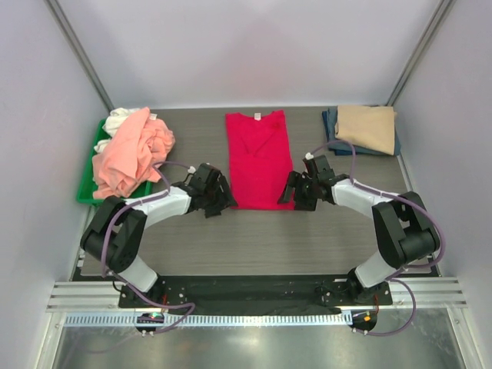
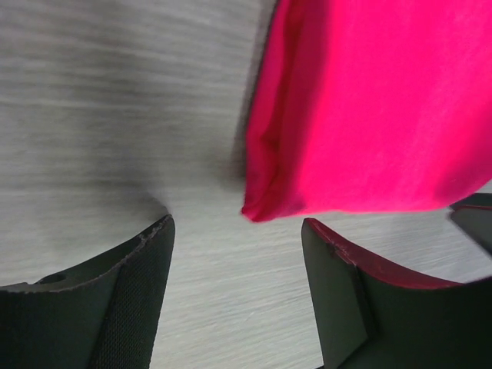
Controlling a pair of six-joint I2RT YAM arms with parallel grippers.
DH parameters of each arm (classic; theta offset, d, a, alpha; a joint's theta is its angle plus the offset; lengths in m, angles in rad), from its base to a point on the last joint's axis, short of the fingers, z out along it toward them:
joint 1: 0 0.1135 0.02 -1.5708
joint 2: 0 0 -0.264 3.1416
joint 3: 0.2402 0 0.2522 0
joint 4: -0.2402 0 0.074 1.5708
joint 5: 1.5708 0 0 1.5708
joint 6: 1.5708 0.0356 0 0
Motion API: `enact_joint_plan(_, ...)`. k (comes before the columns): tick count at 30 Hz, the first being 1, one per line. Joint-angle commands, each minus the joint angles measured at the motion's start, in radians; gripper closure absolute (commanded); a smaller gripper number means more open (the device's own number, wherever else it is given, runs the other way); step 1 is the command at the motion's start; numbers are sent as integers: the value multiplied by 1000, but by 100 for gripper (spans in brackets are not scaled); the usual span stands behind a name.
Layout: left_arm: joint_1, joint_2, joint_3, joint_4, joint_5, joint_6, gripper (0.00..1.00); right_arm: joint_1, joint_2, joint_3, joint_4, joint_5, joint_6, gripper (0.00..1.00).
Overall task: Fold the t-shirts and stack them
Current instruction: Fold the tshirt
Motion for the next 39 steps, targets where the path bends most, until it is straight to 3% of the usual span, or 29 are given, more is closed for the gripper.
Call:
enact_joint_plan(1, -3, 45, 20, 81, -5, -16, 32, -10, 38, -24, 129, -33, 36, 29)
enact_joint_plan(8, -1, 94, 17, 105, -8, -29, 44, -35, 57, -67, 149, -21, 37, 37)
enact_joint_plan(13, -1, 91, -3, 114, -3, -42, 61, -47, 23, -121, 148, -18, 39, 39)
enact_joint_plan(21, -1, 53, -27, 111, 0, -49, 62, -49, -49, -161, 106, 21, 36, 31)
enact_joint_plan(26, -1, 42, -33, 104, 1, -51, 64, -49, -38, -179, 121, 28, 42, 33)
enact_joint_plan(29, -4, 50, -33, 105, 1, -54, 68, -49, -11, -178, 146, 18, 45, 39)
enact_joint_plan(32, -6, 63, -29, 108, 6, -60, 72, -50, -8, -168, 155, 16, 42, 53)
enact_joint_plan(33, -9, 68, -27, 110, 4, -62, 75, -49, -5, -167, 160, 5, 40, 62)
enact_joint_plan(35, -10, 74, -24, 114, 0, -63, 80, -49, 3, -170, 180, -8, 42, 70)
enact_joint_plan(36, -15, 79, -23, 116, -5, -66, 89, -49, 5, -174, 187, -19, 40, 80)
enact_joint_plan(39, -15, 85, -18, 116, -11, -69, 100, -49, 5, -176, 201, -30, 25, 99)
